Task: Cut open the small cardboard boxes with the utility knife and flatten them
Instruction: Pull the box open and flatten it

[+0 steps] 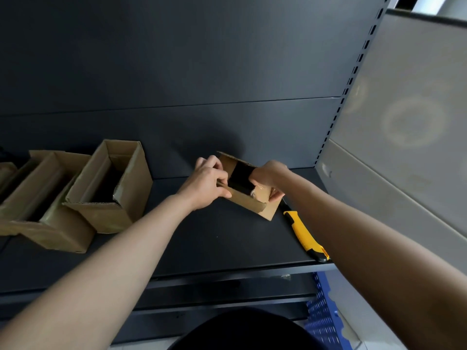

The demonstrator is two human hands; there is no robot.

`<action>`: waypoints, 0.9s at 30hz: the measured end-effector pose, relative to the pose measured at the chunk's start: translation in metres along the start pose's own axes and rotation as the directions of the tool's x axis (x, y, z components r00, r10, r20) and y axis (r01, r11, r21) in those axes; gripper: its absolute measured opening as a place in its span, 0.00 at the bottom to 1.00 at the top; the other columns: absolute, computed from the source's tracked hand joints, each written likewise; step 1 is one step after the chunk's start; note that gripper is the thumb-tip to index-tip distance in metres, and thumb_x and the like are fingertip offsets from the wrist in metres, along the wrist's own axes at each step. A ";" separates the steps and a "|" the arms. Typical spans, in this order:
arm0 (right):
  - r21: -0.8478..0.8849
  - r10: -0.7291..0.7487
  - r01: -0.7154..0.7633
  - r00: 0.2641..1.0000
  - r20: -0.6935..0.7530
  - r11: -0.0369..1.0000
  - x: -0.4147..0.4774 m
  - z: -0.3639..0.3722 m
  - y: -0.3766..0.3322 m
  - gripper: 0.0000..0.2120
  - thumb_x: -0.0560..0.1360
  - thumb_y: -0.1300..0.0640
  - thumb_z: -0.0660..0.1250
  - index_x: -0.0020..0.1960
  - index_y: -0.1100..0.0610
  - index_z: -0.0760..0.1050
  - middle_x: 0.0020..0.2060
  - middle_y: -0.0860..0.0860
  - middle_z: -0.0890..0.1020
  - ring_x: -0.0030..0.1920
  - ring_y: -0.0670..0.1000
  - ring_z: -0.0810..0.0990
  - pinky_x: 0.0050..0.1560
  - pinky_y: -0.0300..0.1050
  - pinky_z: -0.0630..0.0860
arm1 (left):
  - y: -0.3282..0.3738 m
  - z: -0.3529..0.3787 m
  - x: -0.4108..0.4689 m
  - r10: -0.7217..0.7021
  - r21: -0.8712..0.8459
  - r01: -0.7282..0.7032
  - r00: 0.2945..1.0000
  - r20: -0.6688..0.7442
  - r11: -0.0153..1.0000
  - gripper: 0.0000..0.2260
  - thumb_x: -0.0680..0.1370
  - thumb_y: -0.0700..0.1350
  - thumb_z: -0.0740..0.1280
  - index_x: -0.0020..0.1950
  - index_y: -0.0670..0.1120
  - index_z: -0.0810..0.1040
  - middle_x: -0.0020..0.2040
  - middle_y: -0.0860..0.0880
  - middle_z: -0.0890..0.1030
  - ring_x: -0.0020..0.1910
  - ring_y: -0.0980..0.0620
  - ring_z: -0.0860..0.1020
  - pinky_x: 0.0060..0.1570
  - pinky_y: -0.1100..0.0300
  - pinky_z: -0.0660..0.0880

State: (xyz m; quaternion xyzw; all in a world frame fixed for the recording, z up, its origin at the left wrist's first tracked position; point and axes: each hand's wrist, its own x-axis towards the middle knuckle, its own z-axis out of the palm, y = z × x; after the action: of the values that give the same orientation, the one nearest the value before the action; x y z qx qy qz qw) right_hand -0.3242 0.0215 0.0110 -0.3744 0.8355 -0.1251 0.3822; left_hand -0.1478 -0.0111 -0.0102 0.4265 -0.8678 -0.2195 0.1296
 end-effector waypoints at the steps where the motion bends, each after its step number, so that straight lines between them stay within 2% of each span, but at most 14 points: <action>1: 0.043 -0.004 0.003 0.999 0.036 0.999 -0.001 -0.002 -0.001 0.11 0.72 0.60 0.64 0.53 0.62 0.70 0.48 0.58 0.73 0.36 0.58 0.80 0.31 0.47 0.82 | -0.003 0.000 0.001 -0.023 -0.015 0.023 1.000 -0.002 1.000 0.10 0.70 0.46 0.75 0.35 0.48 0.75 0.53 0.56 0.66 0.56 0.56 0.63 0.52 0.57 0.66; 4: 0.141 -0.039 0.020 0.990 0.135 0.990 -0.003 -0.010 -0.005 0.13 0.73 0.69 0.62 0.57 0.61 0.68 0.54 0.57 0.69 0.51 0.59 0.78 0.30 0.44 0.81 | -0.013 -0.002 0.000 -0.126 -0.140 0.126 0.992 0.010 0.982 0.08 0.70 0.44 0.75 0.36 0.49 0.77 0.57 0.54 0.65 0.57 0.56 0.65 0.54 0.57 0.65; 6: 0.167 -0.084 0.049 0.975 0.205 0.985 -0.007 -0.014 -0.004 0.12 0.74 0.71 0.61 0.57 0.62 0.69 0.49 0.57 0.72 0.50 0.57 0.78 0.40 0.47 0.82 | -0.019 -0.004 0.001 -0.210 -0.271 0.235 0.971 0.116 0.934 0.06 0.71 0.43 0.74 0.43 0.49 0.78 0.62 0.52 0.63 0.59 0.55 0.66 0.59 0.58 0.64; 8: 0.145 -0.110 0.077 0.965 0.239 0.986 -0.009 -0.014 -0.001 0.17 0.75 0.72 0.60 0.62 0.63 0.69 0.49 0.58 0.76 0.48 0.57 0.79 0.49 0.52 0.81 | -0.023 -0.009 0.001 -0.278 -0.497 0.365 0.930 0.241 0.788 0.10 0.71 0.46 0.71 0.50 0.47 0.78 0.64 0.48 0.66 0.61 0.50 0.69 0.64 0.54 0.68; 9: 0.116 -0.110 0.084 0.964 0.242 0.990 -0.010 -0.012 0.001 0.21 0.74 0.74 0.59 0.66 0.63 0.67 0.55 0.60 0.76 0.52 0.59 0.79 0.52 0.54 0.80 | -0.024 -0.012 0.001 -0.309 -0.587 0.415 0.910 0.277 0.696 0.14 0.70 0.48 0.71 0.54 0.46 0.75 0.62 0.46 0.69 0.61 0.48 0.71 0.62 0.51 0.71; 10: 0.091 -0.114 0.094 0.963 0.244 0.991 -0.011 -0.009 0.001 0.25 0.74 0.75 0.58 0.69 0.61 0.66 0.60 0.61 0.74 0.57 0.61 0.78 0.54 0.54 0.79 | -0.025 -0.014 0.003 -0.339 -0.609 0.443 0.896 0.286 0.658 0.18 0.71 0.50 0.71 0.57 0.46 0.72 0.60 0.46 0.71 0.60 0.47 0.72 0.60 0.50 0.73; 12: 0.054 -0.152 0.143 0.958 0.242 0.988 -0.013 -0.006 -0.001 0.31 0.72 0.77 0.58 0.72 0.57 0.64 0.63 0.61 0.71 0.60 0.62 0.75 0.56 0.54 0.78 | -0.025 -0.014 0.005 -0.392 -0.441 0.452 0.892 0.225 0.775 0.25 0.70 0.52 0.74 0.60 0.47 0.66 0.57 0.48 0.70 0.56 0.48 0.72 0.55 0.52 0.75; 14: 0.034 -0.198 0.196 0.946 0.255 0.980 -0.016 -0.006 -0.004 0.36 0.72 0.78 0.58 0.74 0.53 0.61 0.64 0.61 0.71 0.60 0.61 0.74 0.57 0.54 0.78 | -0.027 -0.009 0.007 -0.430 -0.288 0.435 0.899 0.086 0.853 0.27 0.70 0.49 0.75 0.60 0.47 0.62 0.56 0.49 0.67 0.53 0.49 0.72 0.47 0.56 0.74; 18: 0.142 -0.222 0.182 0.906 0.360 0.973 -0.016 -0.009 0.000 0.37 0.72 0.78 0.60 0.74 0.51 0.62 0.62 0.57 0.72 0.58 0.57 0.75 0.57 0.52 0.78 | -0.034 -0.002 0.008 -0.478 -0.332 0.431 0.876 -0.070 0.839 0.24 0.72 0.44 0.72 0.57 0.50 0.59 0.48 0.52 0.69 0.42 0.55 0.73 0.32 0.64 0.68; 20: 0.253 -0.218 0.104 0.853 0.475 0.962 -0.015 -0.013 0.005 0.32 0.73 0.72 0.65 0.72 0.52 0.64 0.61 0.56 0.73 0.56 0.57 0.75 0.59 0.55 0.76 | -0.040 -0.001 0.007 -0.502 -0.470 0.412 0.861 -0.078 0.781 0.21 0.73 0.43 0.70 0.58 0.50 0.61 0.47 0.53 0.70 0.42 0.54 0.74 0.34 0.63 0.71; 23: 0.417 -0.195 -0.070 0.807 0.558 0.906 -0.007 -0.017 0.014 0.33 0.69 0.52 0.72 0.71 0.55 0.66 0.69 0.57 0.66 0.67 0.68 0.66 0.62 0.66 0.70 | -0.044 -0.001 0.009 -0.496 -0.576 0.330 0.854 -0.155 0.748 0.05 0.78 0.42 0.62 0.52 0.48 0.68 0.46 0.50 0.73 0.41 0.55 0.74 0.35 0.63 0.71; 24: 0.448 -0.185 -0.104 0.810 0.556 0.888 -0.004 -0.017 0.015 0.35 0.66 0.46 0.72 0.70 0.57 0.67 0.69 0.57 0.66 0.67 0.70 0.65 0.61 0.66 0.70 | -0.043 0.000 0.009 -0.481 -0.564 0.302 0.854 -0.197 0.768 0.03 0.79 0.41 0.60 0.47 0.48 0.69 0.42 0.50 0.73 0.38 0.55 0.73 0.33 0.64 0.68; 25: 0.459 -0.166 -0.119 0.830 0.533 0.880 -0.002 -0.016 0.015 0.35 0.66 0.42 0.70 0.67 0.58 0.69 0.67 0.57 0.68 0.67 0.70 0.66 0.60 0.66 0.71 | -0.041 0.001 0.010 -0.466 -0.549 0.280 0.854 -0.231 0.787 0.07 0.80 0.40 0.59 0.43 0.48 0.69 0.39 0.50 0.72 0.35 0.55 0.72 0.31 0.64 0.66; 27: 0.444 -0.086 -0.132 0.895 0.438 0.886 0.002 -0.011 0.015 0.33 0.70 0.39 0.67 0.66 0.58 0.69 0.67 0.56 0.71 0.66 0.68 0.68 0.60 0.65 0.72 | -0.038 0.001 0.011 -0.443 -0.564 0.241 0.859 -0.254 0.790 0.07 0.80 0.39 0.59 0.42 0.47 0.70 0.38 0.50 0.73 0.35 0.55 0.72 0.32 0.64 0.66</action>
State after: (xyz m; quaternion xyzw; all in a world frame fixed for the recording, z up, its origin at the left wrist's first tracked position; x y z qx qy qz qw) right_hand -0.3412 0.0296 0.0104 -0.2809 0.6757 -0.2268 0.6427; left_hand -0.1291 -0.0399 -0.0297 0.5627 -0.6424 -0.3773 0.3583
